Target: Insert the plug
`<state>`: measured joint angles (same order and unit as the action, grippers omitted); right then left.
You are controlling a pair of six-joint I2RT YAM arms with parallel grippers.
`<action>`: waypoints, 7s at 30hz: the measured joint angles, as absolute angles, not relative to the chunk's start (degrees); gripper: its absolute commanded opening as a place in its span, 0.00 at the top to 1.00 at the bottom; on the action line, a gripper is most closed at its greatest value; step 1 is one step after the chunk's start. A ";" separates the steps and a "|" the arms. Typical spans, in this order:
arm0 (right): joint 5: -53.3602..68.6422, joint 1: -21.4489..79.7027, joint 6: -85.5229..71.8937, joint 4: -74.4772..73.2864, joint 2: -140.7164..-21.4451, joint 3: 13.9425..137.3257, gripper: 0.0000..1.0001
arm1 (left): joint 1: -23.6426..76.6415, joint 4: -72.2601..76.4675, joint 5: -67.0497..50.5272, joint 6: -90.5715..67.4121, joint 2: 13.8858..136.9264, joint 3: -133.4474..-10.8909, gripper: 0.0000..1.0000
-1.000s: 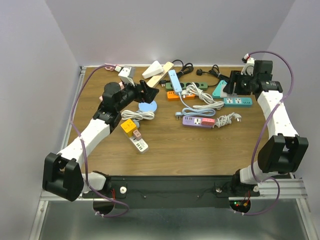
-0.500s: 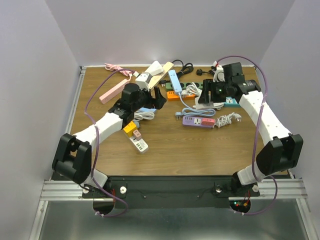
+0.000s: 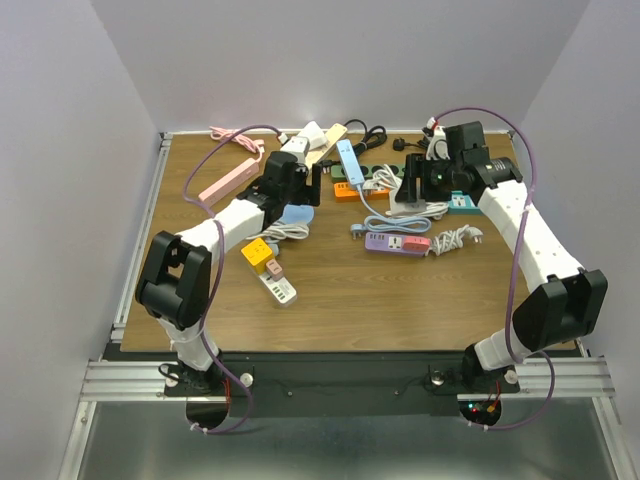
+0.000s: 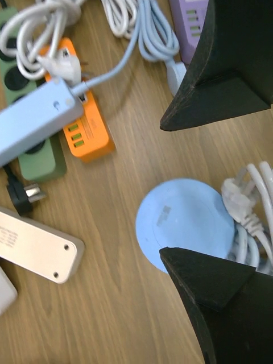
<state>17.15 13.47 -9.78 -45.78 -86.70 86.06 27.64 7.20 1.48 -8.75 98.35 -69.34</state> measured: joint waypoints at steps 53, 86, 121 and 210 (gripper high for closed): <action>27.40 13.47 -7.29 -35.46 -80.36 76.99 1.00 | 37.63 -10.61 15.49 -6.76 90.67 -58.28 0.02; 27.42 13.47 -6.79 -35.09 -79.53 76.99 1.00 | 36.56 -19.05 27.46 -8.71 90.83 -63.94 1.00; 27.46 13.47 -6.24 -34.00 -79.57 75.99 1.00 | 28.36 -16.84 23.62 -5.45 85.76 -63.99 0.01; 26.20 13.47 -4.45 -32.67 -75.13 73.84 1.00 | 21.41 14.00 -41.41 -33.21 85.06 -35.59 0.01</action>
<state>26.20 13.47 -4.45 -32.67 -75.13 73.84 21.41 14.00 -41.41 -33.21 85.06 -35.59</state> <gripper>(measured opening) 0.677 0.986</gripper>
